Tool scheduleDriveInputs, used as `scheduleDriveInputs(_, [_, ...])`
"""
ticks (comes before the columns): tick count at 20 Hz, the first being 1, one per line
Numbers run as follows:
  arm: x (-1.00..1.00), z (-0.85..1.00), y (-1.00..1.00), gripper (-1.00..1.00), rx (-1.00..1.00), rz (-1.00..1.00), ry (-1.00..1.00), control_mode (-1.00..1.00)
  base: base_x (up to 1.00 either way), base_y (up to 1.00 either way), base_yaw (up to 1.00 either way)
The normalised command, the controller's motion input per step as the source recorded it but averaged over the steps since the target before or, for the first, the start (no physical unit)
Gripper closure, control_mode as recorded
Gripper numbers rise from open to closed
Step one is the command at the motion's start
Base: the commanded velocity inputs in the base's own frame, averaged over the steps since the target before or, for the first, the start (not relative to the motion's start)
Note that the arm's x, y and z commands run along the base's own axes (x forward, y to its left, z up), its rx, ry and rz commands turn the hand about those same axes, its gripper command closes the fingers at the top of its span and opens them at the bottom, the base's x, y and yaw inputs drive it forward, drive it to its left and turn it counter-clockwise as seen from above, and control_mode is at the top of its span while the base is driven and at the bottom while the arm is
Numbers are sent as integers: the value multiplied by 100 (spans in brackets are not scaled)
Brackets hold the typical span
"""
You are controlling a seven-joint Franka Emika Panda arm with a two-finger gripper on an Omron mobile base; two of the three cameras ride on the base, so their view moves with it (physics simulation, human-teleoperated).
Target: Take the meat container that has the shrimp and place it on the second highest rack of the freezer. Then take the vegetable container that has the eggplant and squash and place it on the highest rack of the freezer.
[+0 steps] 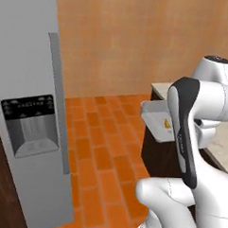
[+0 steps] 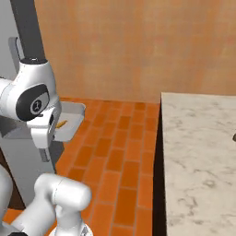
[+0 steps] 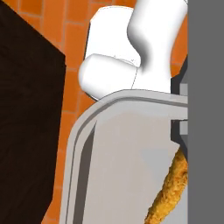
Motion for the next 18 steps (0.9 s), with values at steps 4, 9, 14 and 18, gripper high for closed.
scheduleDriveInputs(4, [0,0,0,100,0,0,0,100,100,-37,0])
scheduleDriveInputs(9, [0,0,0,100,0,0,0,100,100,-20,1])
scheduleDriveInputs(14, [0,0,0,100,0,0,0,100,100,-26,7])
scheduleDriveInputs(18, [0,0,0,100,0,0,0,100,100,-24,8])
